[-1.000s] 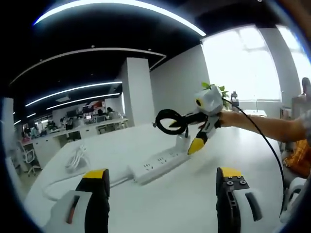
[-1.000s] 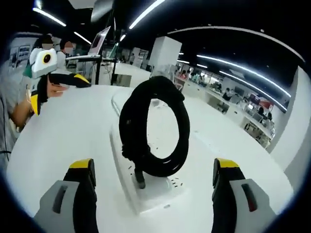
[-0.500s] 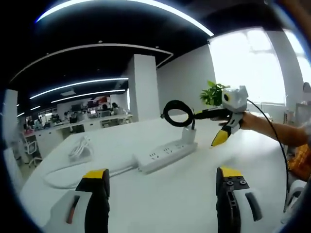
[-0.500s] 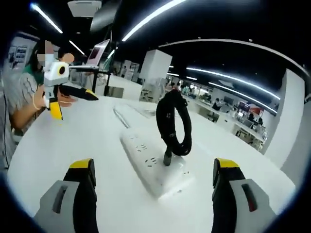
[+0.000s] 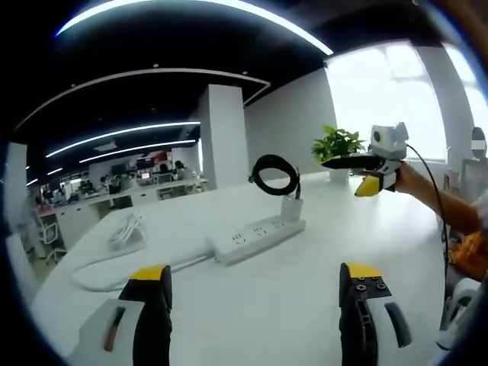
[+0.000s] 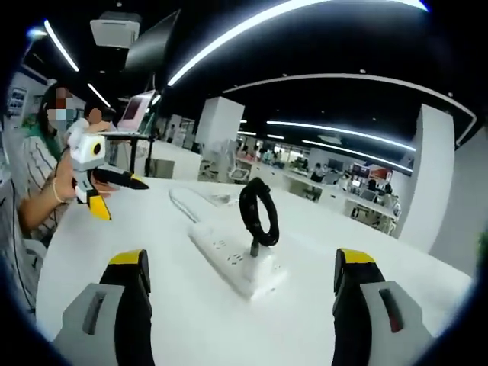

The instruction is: Straighten the power strip on the desk, plug the charger into it

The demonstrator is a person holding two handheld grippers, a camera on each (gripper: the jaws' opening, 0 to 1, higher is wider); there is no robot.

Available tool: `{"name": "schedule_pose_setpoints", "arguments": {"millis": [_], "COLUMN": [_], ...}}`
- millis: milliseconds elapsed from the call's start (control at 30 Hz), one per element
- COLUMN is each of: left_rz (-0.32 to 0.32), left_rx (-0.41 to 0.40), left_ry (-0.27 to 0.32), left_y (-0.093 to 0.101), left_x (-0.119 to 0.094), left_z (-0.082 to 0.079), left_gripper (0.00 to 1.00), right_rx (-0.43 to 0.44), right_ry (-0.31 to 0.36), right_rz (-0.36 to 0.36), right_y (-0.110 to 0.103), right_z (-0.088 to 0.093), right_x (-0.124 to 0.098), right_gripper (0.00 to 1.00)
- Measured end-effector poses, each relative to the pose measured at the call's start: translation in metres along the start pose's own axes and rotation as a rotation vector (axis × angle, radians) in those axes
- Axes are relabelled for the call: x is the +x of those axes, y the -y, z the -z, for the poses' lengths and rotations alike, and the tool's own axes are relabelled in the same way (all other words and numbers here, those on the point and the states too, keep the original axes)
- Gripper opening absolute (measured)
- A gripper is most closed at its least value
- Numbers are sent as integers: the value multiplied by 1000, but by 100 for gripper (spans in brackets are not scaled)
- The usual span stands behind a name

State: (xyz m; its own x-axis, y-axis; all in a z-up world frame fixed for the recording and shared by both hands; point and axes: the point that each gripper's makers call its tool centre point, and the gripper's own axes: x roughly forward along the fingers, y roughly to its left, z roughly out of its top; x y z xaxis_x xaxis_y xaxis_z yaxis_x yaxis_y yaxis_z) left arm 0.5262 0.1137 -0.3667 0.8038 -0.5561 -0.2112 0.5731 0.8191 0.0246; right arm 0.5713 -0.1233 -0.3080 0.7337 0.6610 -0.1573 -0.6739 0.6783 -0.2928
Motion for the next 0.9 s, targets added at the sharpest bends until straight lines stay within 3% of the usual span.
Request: {"name": "schedule_pose_setpoints", "arguments": {"millis": [233, 400, 900], "left_rz": [4, 10, -16], "left_rx": [6, -11, -29], "left_ry": [-57, -45, 2], "left_y": [3, 4, 11], "left_x": [-10, -20, -48], "left_z": [11, 12, 12], "left_gripper": [92, 93, 94], "right_rx": [-16, -17, 77], "right_ry": [-58, -84, -22], "right_rz": [54, 68, 215], "right_y": [-8, -22, -54], "right_z": [6, 10, 23], "right_x": [-27, -43, -95], "right_gripper": [100, 100, 100]}}
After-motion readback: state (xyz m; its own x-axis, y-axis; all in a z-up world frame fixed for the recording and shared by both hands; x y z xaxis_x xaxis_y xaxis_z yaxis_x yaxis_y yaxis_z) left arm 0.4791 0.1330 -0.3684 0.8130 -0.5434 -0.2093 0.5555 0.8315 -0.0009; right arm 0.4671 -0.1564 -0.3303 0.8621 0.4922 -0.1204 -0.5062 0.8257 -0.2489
